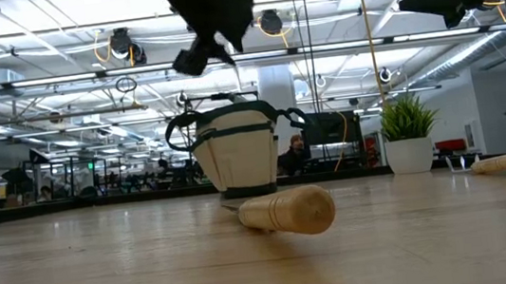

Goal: Pick & Place Garden tools in Gardening bag
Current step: Put the bottom brown hand rake into the gardening bag

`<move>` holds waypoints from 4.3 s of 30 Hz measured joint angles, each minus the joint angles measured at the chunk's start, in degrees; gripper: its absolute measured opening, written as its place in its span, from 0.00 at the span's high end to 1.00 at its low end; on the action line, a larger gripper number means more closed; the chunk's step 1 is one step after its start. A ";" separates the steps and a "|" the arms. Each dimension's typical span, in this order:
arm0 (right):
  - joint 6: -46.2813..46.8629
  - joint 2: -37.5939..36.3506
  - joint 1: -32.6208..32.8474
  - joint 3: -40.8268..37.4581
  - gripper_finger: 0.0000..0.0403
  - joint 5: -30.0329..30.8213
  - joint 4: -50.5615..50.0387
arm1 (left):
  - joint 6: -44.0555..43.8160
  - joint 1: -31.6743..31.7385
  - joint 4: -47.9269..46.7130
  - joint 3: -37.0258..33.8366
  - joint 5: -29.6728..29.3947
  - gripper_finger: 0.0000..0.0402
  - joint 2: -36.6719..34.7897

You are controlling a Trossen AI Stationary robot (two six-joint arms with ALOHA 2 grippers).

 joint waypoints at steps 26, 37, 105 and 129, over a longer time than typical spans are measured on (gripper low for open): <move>-0.24 0.00 0.00 0.00 0.99 -0.01 -0.02 | -25.72 -12.11 -1.67 0.00 -32.02 0.66 -8.46; -0.23 0.00 0.00 0.00 0.99 -0.01 -0.03 | -49.09 -13.02 -13.69 0.00 -30.57 0.66 -8.46; 2.40 0.02 0.00 0.04 0.99 -0.04 -0.05 | -214.06 -52.45 -45.24 -25.22 60.46 0.66 -8.42; 2.35 0.02 0.00 0.07 0.99 -0.04 -0.25 | -217.40 -54.27 -36.54 -25.28 60.22 0.66 1.49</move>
